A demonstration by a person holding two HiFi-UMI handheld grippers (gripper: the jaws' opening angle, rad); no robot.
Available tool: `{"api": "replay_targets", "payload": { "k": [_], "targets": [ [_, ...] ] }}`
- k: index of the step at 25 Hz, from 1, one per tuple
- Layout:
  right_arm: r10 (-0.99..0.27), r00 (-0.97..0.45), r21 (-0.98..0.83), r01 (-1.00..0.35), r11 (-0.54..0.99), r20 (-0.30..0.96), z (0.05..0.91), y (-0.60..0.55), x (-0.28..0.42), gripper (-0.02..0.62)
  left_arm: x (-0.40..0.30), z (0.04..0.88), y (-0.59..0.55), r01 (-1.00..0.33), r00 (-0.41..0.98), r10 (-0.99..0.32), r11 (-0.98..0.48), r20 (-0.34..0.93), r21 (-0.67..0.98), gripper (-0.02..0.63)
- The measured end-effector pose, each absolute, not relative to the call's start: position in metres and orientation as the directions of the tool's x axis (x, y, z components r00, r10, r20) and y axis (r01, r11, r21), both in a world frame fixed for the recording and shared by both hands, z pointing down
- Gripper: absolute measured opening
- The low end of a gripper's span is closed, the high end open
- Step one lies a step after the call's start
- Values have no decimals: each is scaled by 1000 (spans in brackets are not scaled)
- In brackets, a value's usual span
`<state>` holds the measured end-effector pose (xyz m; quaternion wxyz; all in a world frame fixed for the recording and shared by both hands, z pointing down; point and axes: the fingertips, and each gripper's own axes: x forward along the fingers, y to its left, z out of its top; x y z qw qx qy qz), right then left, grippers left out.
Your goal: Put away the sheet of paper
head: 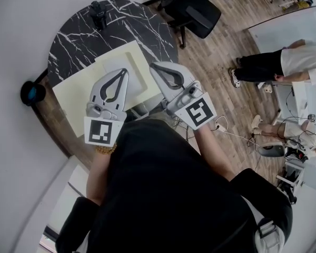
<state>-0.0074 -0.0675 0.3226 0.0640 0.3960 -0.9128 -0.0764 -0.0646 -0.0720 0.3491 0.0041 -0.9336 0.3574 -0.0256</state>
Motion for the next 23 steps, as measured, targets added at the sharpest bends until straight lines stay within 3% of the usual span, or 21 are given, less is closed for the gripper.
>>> {"api": "replay_targets", "payload": {
  "k": [23],
  "targets": [
    [-753, -655, 137, -742, 656, 60, 331, -83, 4, -5, -53, 380, -84, -628, 772, -626, -778, 111, -20, 11]
  ]
}}
